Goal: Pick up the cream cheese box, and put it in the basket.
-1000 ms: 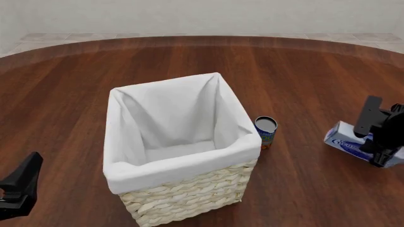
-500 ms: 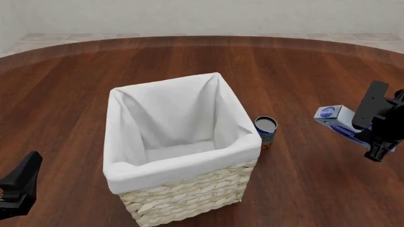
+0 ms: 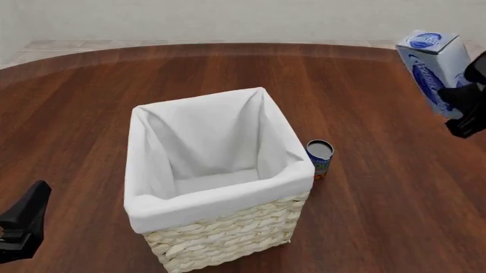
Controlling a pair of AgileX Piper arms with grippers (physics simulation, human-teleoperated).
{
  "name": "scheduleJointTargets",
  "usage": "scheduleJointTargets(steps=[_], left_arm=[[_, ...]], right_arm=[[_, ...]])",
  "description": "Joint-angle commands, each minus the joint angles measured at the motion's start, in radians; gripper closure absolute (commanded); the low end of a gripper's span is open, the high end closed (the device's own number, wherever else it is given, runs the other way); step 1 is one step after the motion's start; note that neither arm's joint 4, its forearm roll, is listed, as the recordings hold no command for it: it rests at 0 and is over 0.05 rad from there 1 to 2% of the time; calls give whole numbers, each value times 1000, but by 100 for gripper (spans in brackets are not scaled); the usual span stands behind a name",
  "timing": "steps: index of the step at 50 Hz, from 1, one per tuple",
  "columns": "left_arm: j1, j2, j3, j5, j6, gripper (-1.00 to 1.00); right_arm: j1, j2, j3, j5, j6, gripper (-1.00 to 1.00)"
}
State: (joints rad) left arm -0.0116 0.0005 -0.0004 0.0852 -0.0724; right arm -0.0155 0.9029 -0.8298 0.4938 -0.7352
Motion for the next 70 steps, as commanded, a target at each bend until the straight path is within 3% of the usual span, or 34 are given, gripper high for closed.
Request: scheduleJointTargets(steps=[1,4,12,15,16,19,22,25,28,37,44,46,47,50,53,54,70], left_arm=[[-5,0,0,-4,-3,-100],[-6,0,0,-4,-4,-100],[-9,0,0,-4,-5,-100],[-8,0,0,-6,-5,-100],[-8,0,0,-5,-5,-100],[-8,0,0,-5,-5,-100],[-6,0,0,-5,-7,-100],[-4,0,0,-5,-8,-100],[-4,0,0,-4,-8,-100],[0,0,0,-5,-14,-100],[-8,0,0,-7,-13,-100],[-9,0,0,-8,-13,-100],[-9,0,0,-10,-13,-100],[-5,0,0,-11,-14,-100],[-4,0,0,-12,-17,-100],[-4,0,0,-12,-15,-100],[-9,0,0,-13,-15,-100]], right_arm=[[91,-134,-103,38,274,100],[130,-173,-153,82,332,100],[213,-220,-165,105,413,100],[237,-229,-123,76,414,100],[252,-233,-115,64,452,100],[263,-231,-81,35,455,100],[291,-234,-63,10,514,100],[327,-210,-31,-25,536,100],[372,-205,-55,-43,621,100],[486,-145,-92,-78,737,100],[572,-75,-139,-43,829,100],[586,-31,-148,-15,792,100],[589,-19,-152,-20,857,100],[618,-10,-182,-15,897,100],[620,12,-201,-15,884,100],[646,26,-211,-10,857,100],[803,128,-309,-31,820,100]])
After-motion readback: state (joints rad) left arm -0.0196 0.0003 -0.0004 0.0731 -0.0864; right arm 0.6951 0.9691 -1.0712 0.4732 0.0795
